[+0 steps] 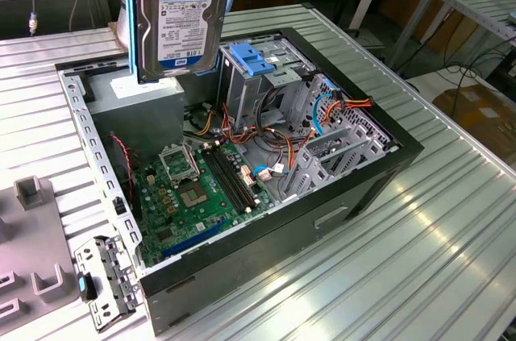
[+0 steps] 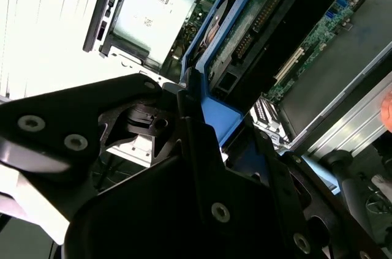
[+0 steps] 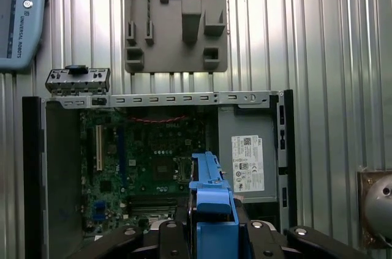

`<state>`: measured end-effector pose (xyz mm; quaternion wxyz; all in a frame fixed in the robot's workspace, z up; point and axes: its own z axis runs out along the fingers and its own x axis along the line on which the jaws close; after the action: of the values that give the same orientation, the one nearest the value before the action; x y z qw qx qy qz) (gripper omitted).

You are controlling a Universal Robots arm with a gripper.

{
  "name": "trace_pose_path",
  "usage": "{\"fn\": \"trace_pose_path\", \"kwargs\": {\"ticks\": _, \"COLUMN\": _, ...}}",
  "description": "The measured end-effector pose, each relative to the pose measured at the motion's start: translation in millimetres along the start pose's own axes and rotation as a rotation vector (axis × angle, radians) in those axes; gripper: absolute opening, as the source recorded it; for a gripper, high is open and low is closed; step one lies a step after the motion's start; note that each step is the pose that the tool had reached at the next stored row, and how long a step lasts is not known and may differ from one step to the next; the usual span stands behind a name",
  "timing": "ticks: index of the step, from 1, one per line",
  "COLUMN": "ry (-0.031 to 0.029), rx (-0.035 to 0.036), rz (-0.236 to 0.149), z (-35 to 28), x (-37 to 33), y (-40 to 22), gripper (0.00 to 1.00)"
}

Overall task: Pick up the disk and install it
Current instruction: 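Insert the disk into the insertion slot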

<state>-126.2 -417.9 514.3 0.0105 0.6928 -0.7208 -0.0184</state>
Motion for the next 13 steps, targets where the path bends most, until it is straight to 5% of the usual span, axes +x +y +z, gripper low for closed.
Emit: {"fn": "trace_pose_path", "kwargs": {"ticks": 13, "ry": 0.0001, "rx": 0.0, "rz": 0.0, "z": 0.0, "x": 3.0, "y": -0.3, "gripper": 0.37}}
